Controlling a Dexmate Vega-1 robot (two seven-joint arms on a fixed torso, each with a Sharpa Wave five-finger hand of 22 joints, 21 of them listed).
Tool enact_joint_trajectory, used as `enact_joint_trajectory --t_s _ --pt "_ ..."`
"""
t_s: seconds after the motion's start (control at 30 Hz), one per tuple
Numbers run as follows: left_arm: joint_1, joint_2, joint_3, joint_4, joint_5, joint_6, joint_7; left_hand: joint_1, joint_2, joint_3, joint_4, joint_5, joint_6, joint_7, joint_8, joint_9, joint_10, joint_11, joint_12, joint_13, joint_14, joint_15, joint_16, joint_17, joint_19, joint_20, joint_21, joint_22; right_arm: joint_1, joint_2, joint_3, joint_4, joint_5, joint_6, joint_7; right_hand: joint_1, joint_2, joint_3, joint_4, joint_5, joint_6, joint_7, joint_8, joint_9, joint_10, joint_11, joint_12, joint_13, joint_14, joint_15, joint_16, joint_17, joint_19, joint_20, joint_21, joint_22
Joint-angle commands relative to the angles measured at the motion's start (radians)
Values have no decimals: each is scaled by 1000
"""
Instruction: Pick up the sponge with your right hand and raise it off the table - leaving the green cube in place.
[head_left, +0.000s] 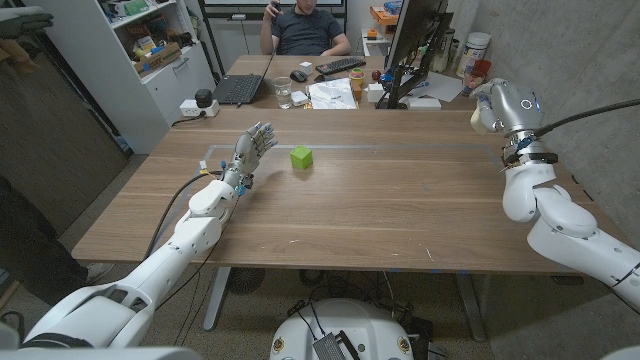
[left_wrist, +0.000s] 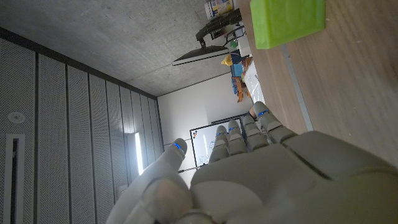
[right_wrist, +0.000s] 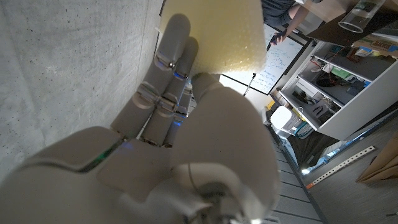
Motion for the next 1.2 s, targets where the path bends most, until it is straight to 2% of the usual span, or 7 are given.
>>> enact_joint_trajectory --t_s 0.03,0.1,0.13,0.17,0.2,0.47,1.2 --pt "15 8 -6 -19 -5 -2 4 -10 14 -4 -1 6 0 0 3 3 -4 -2 5 3 -3 0 2 4 5 -2 -2 5 -41 49 59 9 -20 72 -110 30 22 -5 1 7 6 -3 6 6 11 2 136 116 49 -67 -9 4 -19 -11 14 2" --pt "18 10 -6 -23 -5 0 7 -10 14 -4 -1 6 -1 -1 3 3 -4 -2 5 3 -3 0 2 4 5 -1 -3 5 -46 64 71 25 -5 115 -143 31 23 -6 2 7 5 -4 5 6 9 0 137 117 48 -67 -14 4 -21 -11 17 2" --pt "19 11 -7 -24 -5 1 7 -10 14 -4 -1 6 -1 0 3 3 -4 -2 5 3 -3 0 2 4 6 -1 -3 5 -37 83 62 28 -26 99 -165 31 23 -7 2 7 4 -5 5 6 10 0 137 116 49 -67 -14 5 -22 -11 18 2" --pt "20 12 -7 -25 -5 1 8 -10 14 -4 -1 6 0 -1 3 3 -4 -2 5 3 -3 0 2 4 5 -1 -3 5 -50 64 71 17 -23 98 -134 31 23 -7 2 7 3 -4 5 6 9 1 137 116 48 -67 -15 4 -23 -11 18 2" --pt "20 13 -6 -27 -5 3 7 -10 14 -4 -1 6 -1 0 3 3 -4 -2 5 3 -3 0 2 4 6 -1 -3 5 -46 76 69 25 -23 108 -151 32 24 -7 3 7 4 -4 5 6 7 1 138 118 48 -67 -18 4 -24 -11 20 2" --pt "25 12 -5 -35 -5 2 8 -10 14 -5 -1 6 0 0 3 3 -4 -2 5 3 -3 1 2 4 6 -1 -4 5 -58 82 79 20 -39 108 -128 34 25 -10 4 7 2 -4 5 8 4 0 137 117 50 -67 -25 6 -29 -11 27 1" --pt "53 20 -9 -58 -6 8 31 -9 15 -8 0 6 0 0 3 3 -4 -3 5 3 -3 1 2 3 7 -1 -7 5 -73 110 93 37 -54 142 -136 39 29 -18 7 6 0 -4 6 15 0 -6 141 119 57 -66 -43 18 -43 -11 51 0"
